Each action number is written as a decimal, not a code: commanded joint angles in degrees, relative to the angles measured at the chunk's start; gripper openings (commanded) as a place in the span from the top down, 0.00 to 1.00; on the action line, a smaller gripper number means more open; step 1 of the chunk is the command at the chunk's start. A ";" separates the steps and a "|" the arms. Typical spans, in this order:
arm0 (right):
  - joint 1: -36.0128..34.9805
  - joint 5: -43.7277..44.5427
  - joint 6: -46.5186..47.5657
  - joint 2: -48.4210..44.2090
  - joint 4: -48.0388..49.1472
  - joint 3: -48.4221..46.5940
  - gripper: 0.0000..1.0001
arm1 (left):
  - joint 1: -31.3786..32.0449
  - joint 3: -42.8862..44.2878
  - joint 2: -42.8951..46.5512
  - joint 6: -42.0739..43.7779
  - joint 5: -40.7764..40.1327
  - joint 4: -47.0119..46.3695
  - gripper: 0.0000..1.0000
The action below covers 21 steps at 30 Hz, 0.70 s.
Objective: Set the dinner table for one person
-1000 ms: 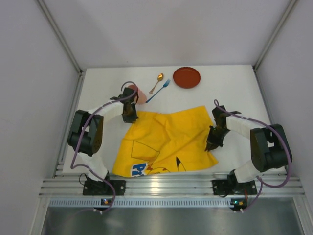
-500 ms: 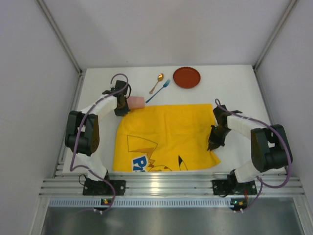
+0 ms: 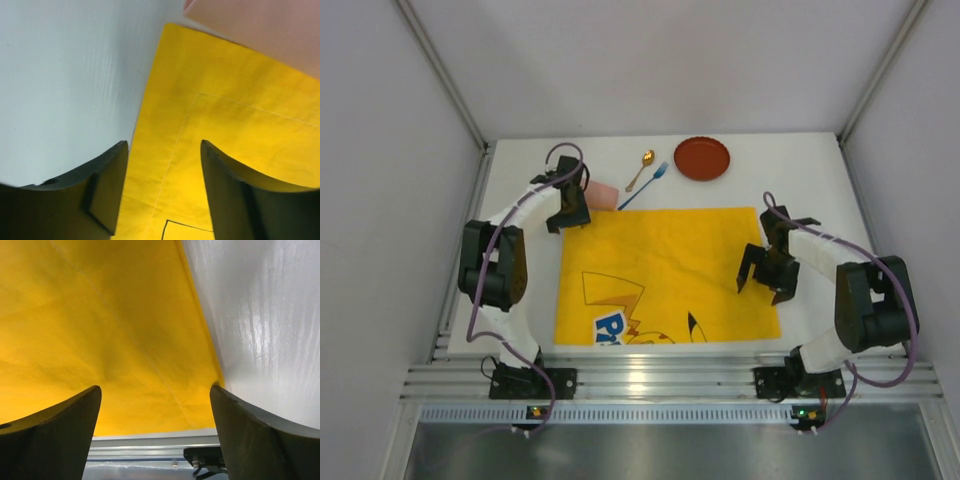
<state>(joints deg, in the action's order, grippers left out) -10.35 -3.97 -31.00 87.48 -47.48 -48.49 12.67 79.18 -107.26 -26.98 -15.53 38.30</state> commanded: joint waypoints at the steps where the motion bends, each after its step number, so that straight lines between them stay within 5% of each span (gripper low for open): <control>1: 0.42 1.60 1.56 -4.06 -2.70 -4.24 0.09 | -0.45 1.33 6.26 0.00 -3.01 2.65 0.32; 9: 0.51 -2.00 3.05 -9.70 -8.23 -11.44 0.07 | -2.81 8.44 10.67 4.56 -3.29 4.33 0.22; 21: 0.42 -3.07 3.93 -12.25 -9.91 -11.28 0.07 | -12.23 17.22 -2.23 6.25 35.00 -17.45 0.22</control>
<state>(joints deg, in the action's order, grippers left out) -10.31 -6.81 -27.99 77.25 -55.68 -59.18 0.80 92.62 -104.79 -20.84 4.14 30.68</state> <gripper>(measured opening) 0.929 0.785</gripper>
